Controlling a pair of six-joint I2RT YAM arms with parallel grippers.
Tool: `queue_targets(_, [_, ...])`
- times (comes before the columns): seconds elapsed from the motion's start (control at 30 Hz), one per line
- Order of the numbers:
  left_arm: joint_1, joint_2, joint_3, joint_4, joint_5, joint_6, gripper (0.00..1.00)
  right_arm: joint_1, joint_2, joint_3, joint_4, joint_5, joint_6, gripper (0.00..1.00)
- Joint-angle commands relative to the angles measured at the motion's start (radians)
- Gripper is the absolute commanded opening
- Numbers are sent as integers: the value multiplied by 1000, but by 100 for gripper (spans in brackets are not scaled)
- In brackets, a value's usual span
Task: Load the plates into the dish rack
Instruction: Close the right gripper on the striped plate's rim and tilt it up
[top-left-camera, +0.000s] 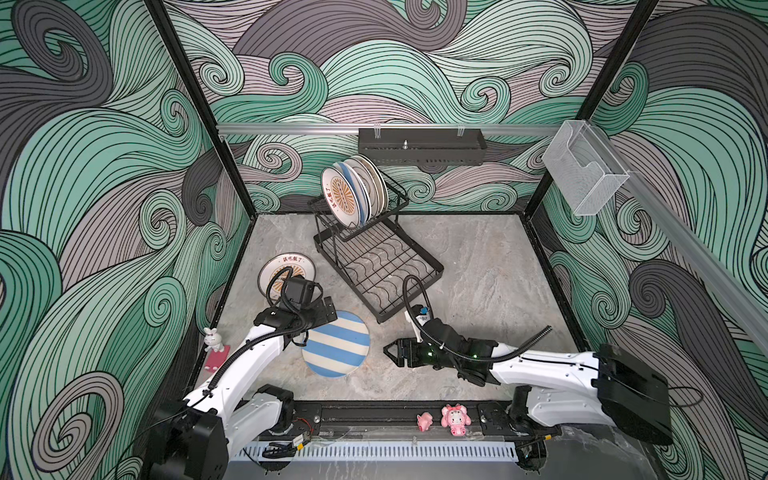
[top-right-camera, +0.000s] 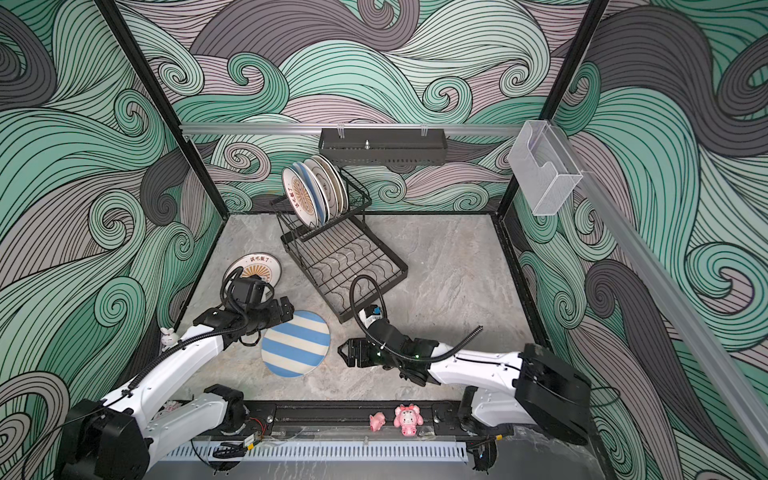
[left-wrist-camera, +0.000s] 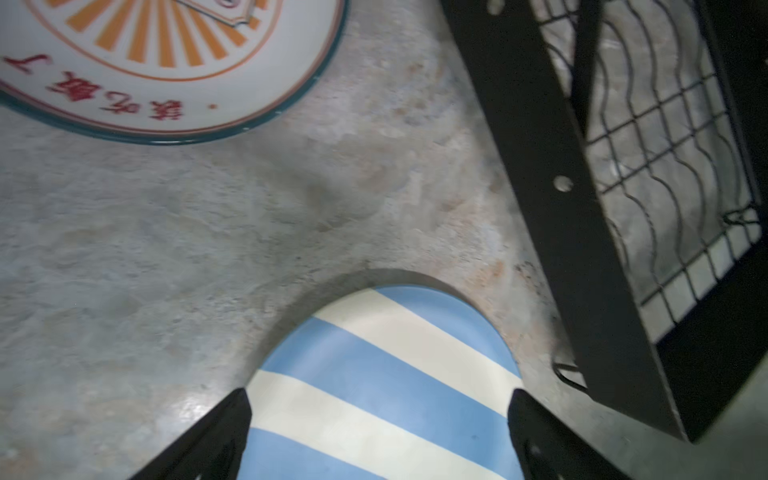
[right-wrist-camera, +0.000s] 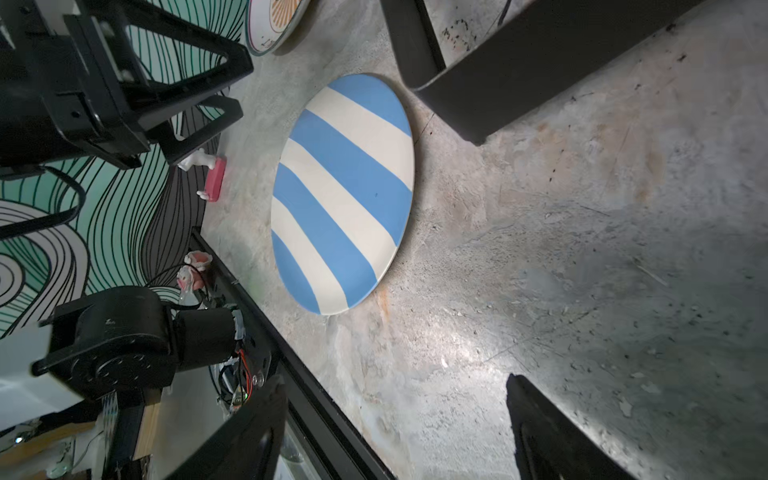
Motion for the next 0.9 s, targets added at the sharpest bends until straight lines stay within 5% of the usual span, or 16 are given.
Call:
queue_targets(0.0, [86, 23, -1, 31, -61, -12, 99, 21, 61, 45, 103, 57, 49, 83])
queue_targets(0.47, [136, 149, -10, 111, 128, -17, 99, 40, 377, 182, 246, -13, 186, 84])
queue_targets(0.87, [136, 104, -115, 193, 248, -50, 99, 34, 458, 249, 200, -30, 191, 86])
